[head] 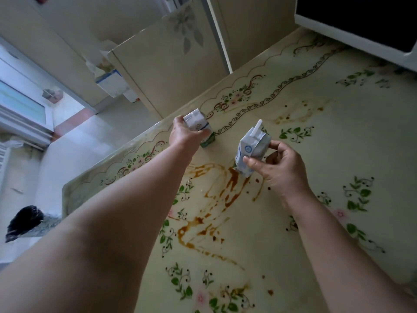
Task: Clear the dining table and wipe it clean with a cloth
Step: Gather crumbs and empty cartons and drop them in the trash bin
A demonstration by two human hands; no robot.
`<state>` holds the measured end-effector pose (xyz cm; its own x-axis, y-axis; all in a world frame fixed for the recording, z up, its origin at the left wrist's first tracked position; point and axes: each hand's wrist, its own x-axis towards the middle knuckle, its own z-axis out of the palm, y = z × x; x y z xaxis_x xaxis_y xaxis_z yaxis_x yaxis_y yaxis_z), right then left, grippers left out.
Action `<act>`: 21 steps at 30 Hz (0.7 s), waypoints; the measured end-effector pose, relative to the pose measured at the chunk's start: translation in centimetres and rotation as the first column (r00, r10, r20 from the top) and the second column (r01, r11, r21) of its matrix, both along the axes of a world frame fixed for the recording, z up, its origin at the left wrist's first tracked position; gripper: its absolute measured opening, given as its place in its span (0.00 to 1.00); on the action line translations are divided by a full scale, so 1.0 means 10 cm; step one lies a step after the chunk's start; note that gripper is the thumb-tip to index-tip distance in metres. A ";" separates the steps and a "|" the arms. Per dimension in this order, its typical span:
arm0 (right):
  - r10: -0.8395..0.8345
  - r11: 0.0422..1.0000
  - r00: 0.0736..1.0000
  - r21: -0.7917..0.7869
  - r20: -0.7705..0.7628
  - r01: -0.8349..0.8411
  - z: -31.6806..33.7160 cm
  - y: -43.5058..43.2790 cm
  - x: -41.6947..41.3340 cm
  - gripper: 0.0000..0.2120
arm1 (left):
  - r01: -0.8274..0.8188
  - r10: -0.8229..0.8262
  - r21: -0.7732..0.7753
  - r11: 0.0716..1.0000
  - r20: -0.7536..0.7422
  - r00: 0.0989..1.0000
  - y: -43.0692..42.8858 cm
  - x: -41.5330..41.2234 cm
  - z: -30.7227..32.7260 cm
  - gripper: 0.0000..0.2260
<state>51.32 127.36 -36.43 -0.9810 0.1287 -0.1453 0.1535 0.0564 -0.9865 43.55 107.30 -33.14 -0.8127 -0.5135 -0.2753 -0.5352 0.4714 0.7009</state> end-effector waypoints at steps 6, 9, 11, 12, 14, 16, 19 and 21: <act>-0.010 1.000 1.000 0.014 0.009 0.009 -0.04 0.03 0.07 0.20 | 0.029 -0.030 -0.036 0.999 -0.025 0.999 0.08 0.02 -0.03 0.23; -0.007 1.000 1.000 0.013 0.012 0.007 0.00 0.05 0.13 0.20 | 0.037 -0.039 -0.032 0.999 -0.058 0.998 0.09 0.13 0.03 0.22; -0.013 1.000 1.000 0.010 0.019 0.013 0.02 0.04 0.18 0.21 | 0.039 -0.041 -0.029 0.999 -0.066 0.997 0.07 0.23 0.09 0.22; -0.021 1.000 1.000 0.013 0.024 0.020 0.01 0.04 0.21 0.22 | 0.036 -0.037 -0.018 0.999 -0.066 0.997 0.06 0.28 0.11 0.21; -0.018 1.000 0.999 0.024 0.026 0.018 0.05 0.02 0.29 0.22 | 0.017 -0.014 0.035 0.999 -0.071 0.997 -0.01 0.44 0.19 0.21; -0.004 1.000 0.999 0.031 0.033 0.003 0.09 0.00 0.38 0.22 | -0.010 0.018 0.116 0.993 -0.068 0.998 -0.07 0.60 0.28 0.22; 0.008 0.999 0.999 0.033 0.041 -0.009 0.17 -0.07 0.52 0.22 | -0.050 0.063 0.184 0.982 -0.068 0.996 -0.14 0.88 0.44 0.22; 0.019 1.000 0.999 0.012 0.048 -0.019 0.22 -0.13 0.61 0.24 | -0.061 0.078 0.201 0.978 -0.075 0.994 -0.18 1.07 0.54 0.23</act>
